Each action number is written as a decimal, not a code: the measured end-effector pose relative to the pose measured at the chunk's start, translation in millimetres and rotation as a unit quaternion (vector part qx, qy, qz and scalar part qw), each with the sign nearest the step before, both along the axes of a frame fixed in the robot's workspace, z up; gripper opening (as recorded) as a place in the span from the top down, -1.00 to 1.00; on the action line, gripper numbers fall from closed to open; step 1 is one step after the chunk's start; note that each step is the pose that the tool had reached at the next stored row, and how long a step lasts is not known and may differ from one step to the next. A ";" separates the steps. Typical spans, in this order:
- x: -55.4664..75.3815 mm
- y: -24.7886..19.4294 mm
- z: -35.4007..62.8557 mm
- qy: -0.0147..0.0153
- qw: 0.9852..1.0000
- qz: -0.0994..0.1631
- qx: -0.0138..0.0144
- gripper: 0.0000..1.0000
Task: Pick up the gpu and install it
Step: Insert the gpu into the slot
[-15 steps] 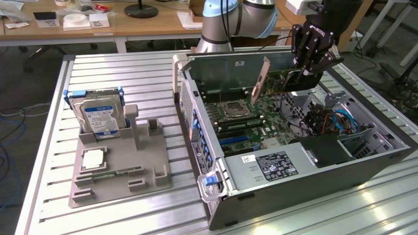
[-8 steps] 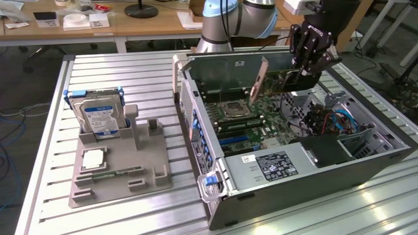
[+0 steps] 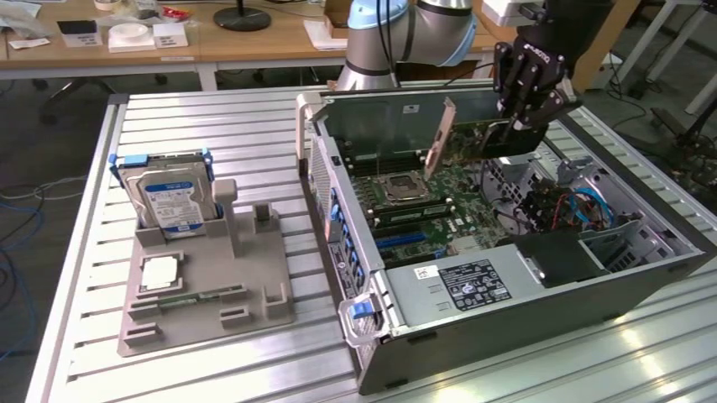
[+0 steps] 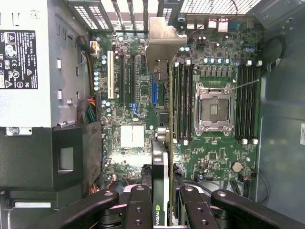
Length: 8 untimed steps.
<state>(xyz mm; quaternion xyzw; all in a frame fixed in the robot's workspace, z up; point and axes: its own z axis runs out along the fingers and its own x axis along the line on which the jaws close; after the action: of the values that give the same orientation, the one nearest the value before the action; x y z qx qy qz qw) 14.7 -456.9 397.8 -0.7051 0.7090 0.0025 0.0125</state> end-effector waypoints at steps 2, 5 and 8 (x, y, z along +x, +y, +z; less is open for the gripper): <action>-2.7 0.2 -0.1 0.000 1.000 0.000 0.000 0.46; -3.4 0.2 -0.1 0.000 1.000 0.000 0.000 0.46; -3.8 0.2 -0.1 0.000 1.000 0.000 0.000 0.46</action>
<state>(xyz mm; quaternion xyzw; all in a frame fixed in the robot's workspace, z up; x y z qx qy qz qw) 10.9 -456.7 397.8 -0.7052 0.7089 0.0025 0.0125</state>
